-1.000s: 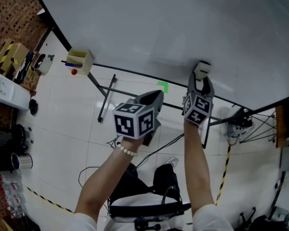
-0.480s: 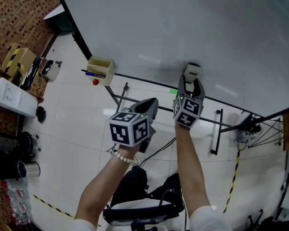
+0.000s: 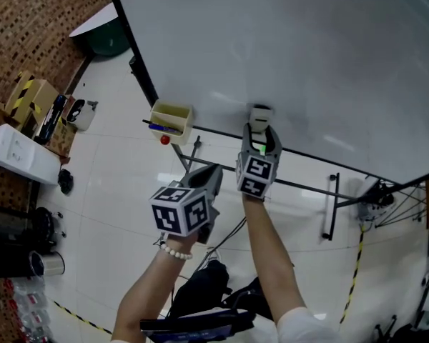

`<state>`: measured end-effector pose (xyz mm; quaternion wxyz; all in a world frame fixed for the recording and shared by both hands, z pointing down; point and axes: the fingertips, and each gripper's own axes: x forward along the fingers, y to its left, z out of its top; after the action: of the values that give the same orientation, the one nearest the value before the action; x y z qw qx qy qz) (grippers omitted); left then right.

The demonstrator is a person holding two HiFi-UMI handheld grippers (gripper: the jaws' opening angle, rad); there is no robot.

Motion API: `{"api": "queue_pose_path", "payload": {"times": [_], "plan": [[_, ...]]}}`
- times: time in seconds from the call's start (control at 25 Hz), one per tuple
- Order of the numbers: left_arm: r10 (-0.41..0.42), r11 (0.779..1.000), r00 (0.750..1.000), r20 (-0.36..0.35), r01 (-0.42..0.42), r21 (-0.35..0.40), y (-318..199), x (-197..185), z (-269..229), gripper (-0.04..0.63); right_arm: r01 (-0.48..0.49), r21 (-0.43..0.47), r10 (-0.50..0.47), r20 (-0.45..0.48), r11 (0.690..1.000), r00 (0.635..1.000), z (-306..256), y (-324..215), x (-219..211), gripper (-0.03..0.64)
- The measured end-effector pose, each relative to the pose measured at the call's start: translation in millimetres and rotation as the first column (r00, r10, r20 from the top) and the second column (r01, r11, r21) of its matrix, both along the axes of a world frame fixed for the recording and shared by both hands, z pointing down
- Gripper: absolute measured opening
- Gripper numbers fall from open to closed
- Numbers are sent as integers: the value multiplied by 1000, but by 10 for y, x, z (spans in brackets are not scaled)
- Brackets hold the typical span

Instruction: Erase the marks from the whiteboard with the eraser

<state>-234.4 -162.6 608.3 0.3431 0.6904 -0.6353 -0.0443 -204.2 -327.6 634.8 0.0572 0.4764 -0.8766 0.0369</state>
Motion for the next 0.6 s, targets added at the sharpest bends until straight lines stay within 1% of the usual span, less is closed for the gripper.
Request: {"api": "queue_pose_path", "payload": {"times": [0.24, 0.36, 0.48, 0.6], "plan": [[-53, 999, 998, -15, 53, -7, 191, -465, 121, -12, 26, -8, -26, -32, 1000, 999, 190, 169, -588, 255], [-81, 997, 996, -23, 81, -13, 288, -656, 185, -12, 54, -32, -55, -24, 998, 998, 295, 295, -944, 254], [-101, 995, 995, -17, 100, -25, 376, -848, 260, -12, 69, -61, -72, -38, 996, 997, 444, 394, -1228, 253], [-122, 992, 993, -8, 121, -34, 471, -1037, 337, -12, 89, -65, -92, -42, 994, 995, 619, 443, -1426, 253]]}}
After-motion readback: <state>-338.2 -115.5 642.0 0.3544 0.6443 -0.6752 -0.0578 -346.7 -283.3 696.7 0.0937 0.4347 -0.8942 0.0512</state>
